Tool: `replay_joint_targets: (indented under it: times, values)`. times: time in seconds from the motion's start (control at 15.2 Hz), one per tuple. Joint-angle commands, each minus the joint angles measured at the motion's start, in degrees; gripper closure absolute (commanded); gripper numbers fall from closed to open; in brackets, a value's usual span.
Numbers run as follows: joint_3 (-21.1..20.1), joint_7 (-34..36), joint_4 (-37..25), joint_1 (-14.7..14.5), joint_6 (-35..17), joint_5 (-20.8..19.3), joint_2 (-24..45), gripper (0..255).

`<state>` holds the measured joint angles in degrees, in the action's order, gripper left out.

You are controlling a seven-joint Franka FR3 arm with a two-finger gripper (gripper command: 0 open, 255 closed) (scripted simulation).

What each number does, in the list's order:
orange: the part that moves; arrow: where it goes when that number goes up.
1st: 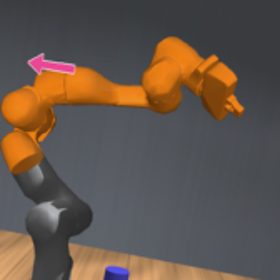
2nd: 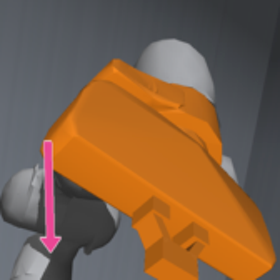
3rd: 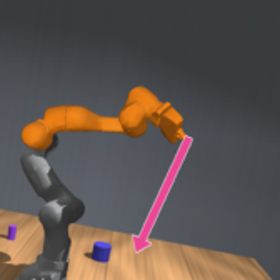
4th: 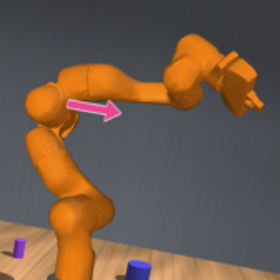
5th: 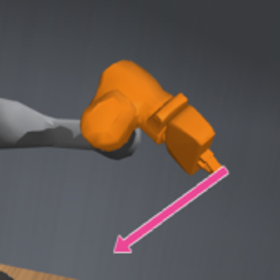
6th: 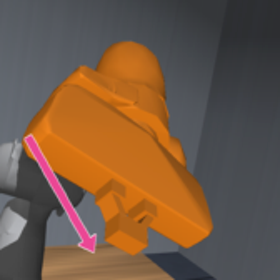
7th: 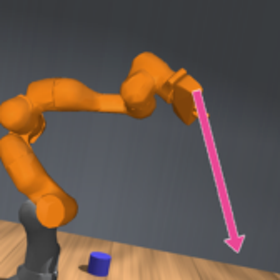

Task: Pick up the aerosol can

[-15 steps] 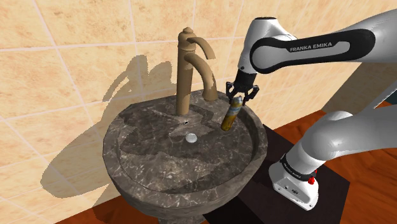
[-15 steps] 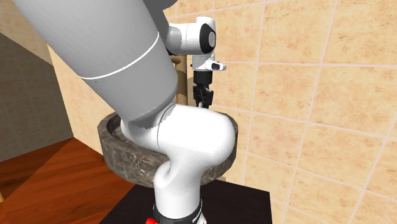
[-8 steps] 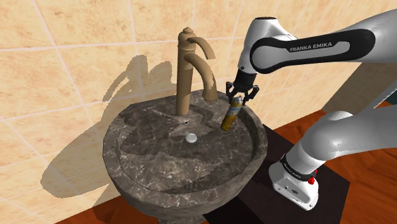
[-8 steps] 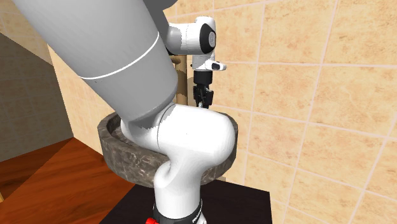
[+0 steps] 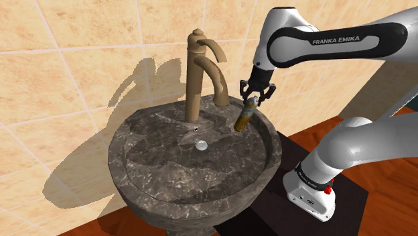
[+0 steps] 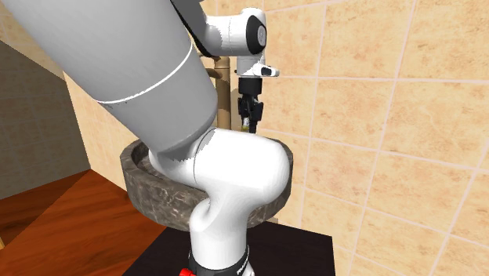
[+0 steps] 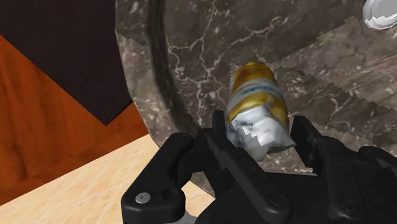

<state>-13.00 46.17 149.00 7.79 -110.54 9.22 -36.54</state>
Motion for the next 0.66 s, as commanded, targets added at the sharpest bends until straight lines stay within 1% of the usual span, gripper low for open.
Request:
replay_joint_targets:
  times: [0.0,0.46,0.59]
  values:
    - [0.1,0.1,-1.4,0.0,1.8,-0.1,-0.4,255]
    - [0.8,0.3,-6.3,0.2,7.5,-0.7,-1.3,255]
    - [0.8,0.3,-6.4,0.2,7.6,-0.7,-1.3,255]
